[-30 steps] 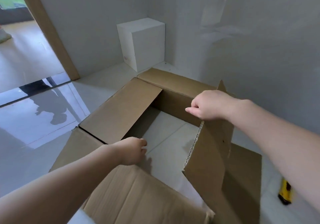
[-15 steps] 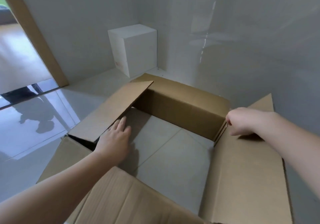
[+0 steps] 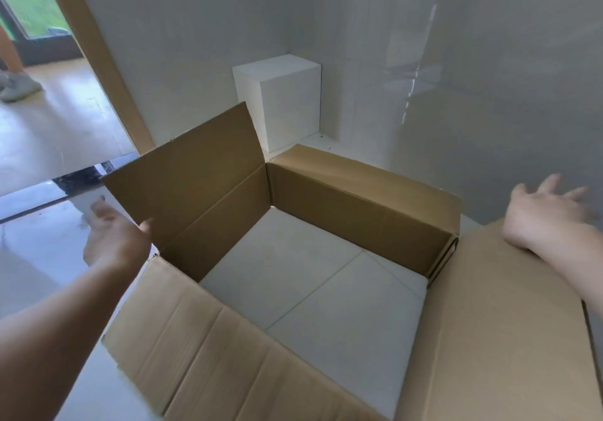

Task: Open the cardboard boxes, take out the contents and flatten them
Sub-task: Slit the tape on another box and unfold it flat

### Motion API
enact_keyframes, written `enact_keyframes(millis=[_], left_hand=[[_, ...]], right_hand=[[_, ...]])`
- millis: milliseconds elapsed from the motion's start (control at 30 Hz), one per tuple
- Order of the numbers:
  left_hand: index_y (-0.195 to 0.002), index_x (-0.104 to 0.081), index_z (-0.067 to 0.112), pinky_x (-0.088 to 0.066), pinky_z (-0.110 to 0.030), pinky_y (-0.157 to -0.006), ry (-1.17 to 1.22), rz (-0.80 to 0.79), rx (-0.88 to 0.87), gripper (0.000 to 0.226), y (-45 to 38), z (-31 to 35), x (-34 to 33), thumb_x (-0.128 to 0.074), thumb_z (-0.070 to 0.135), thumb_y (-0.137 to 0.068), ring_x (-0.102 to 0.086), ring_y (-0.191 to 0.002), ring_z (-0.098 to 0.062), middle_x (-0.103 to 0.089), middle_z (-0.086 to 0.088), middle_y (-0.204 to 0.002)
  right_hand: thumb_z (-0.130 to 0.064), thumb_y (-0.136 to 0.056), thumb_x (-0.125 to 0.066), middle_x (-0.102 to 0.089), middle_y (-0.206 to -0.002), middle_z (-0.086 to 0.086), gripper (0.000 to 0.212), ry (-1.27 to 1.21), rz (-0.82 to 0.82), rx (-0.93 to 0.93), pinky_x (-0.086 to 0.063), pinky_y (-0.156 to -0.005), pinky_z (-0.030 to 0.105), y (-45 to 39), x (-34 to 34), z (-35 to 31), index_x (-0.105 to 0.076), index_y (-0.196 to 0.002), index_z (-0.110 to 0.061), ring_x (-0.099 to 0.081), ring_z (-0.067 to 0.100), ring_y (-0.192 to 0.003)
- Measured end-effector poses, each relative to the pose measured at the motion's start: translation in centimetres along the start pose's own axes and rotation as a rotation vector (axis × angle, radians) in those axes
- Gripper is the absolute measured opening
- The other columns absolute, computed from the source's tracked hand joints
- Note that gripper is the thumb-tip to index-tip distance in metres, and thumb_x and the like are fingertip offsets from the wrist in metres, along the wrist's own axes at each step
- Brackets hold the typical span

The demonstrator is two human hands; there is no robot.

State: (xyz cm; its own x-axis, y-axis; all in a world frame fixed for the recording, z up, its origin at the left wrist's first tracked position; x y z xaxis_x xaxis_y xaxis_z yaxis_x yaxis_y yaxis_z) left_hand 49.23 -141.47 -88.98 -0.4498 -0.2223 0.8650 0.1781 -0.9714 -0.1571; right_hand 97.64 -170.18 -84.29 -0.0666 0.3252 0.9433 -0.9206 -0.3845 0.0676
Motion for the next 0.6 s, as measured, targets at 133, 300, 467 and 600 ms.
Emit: enact_keyframes(millis=[133, 300, 467, 600], left_hand=[[-0.135, -0.039, 0.001, -0.040, -0.049, -0.096, 0.008, -0.144, 0.026, 0.054, -0.8, -2.1, -1.9, -0.049, 0.037, -0.097, -0.051, -0.117, -0.042, -0.053, -0.022, -0.131], [-0.100, -0.062, 0.000, -0.041, -0.041, -0.082, 0.036, -0.272, -0.049, 0.052, -1.1, -2.0, -3.4, -0.033, 0.043, -0.101, -0.059, -0.093, -0.037, -0.066, -0.022, -0.103], [-0.120, -0.057, -0.002, -0.036, -0.043, -0.101, 0.026, -0.309, 0.025, 0.066, -0.6, -1.9, -4.3, -0.017, 0.048, -0.101, -0.052, -0.116, -0.040, -0.058, -0.024, -0.124], [-0.111, -0.057, -0.007, -0.048, -0.039, -0.084, 0.114, -0.477, 0.167, 0.071, -0.5, -2.5, -5.8, -0.014, 0.049, -0.101, -0.066, -0.084, -0.038, -0.068, -0.029, -0.090]], right_hand=[[-0.013, -0.082, -0.055, -0.016, -0.145, 0.036, 0.063, -0.154, 0.028, -0.009, -0.043, -0.100, 0.049, -0.6, -0.1, 0.3, -0.032, -0.139, 0.002, -0.045, 0.051, -0.121], [-0.003, -0.081, -0.054, -0.029, -0.134, 0.042, 0.054, -0.177, 0.077, 0.026, -0.045, -0.095, 0.046, 0.0, 0.6, -0.8, -0.040, -0.132, 0.011, -0.050, 0.053, -0.113], [-0.001, -0.083, -0.054, -0.040, -0.126, 0.035, 0.043, -0.202, 0.087, 0.084, -0.048, -0.087, 0.039, 0.8, 2.6, -2.4, -0.050, -0.124, 0.009, -0.056, 0.046, -0.107], [-0.003, -0.083, -0.059, -0.034, -0.136, 0.039, 0.076, -0.325, 0.073, 0.058, -0.044, -0.092, 0.039, 1.1, 4.0, -3.7, -0.016, -0.145, 0.011, -0.046, 0.044, -0.122]])
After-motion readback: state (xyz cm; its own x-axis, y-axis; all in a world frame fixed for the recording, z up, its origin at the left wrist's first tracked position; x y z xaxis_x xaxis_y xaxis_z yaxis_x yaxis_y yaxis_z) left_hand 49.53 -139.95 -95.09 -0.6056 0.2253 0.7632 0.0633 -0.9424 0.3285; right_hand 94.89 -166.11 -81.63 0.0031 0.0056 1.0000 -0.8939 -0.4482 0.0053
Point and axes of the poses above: each hand's wrist, its own y-axis away from the middle knuckle, its own x-axis out of the back of the hand, z = x × y, the point moved 1 cm from there along -y, towards the middle knuckle
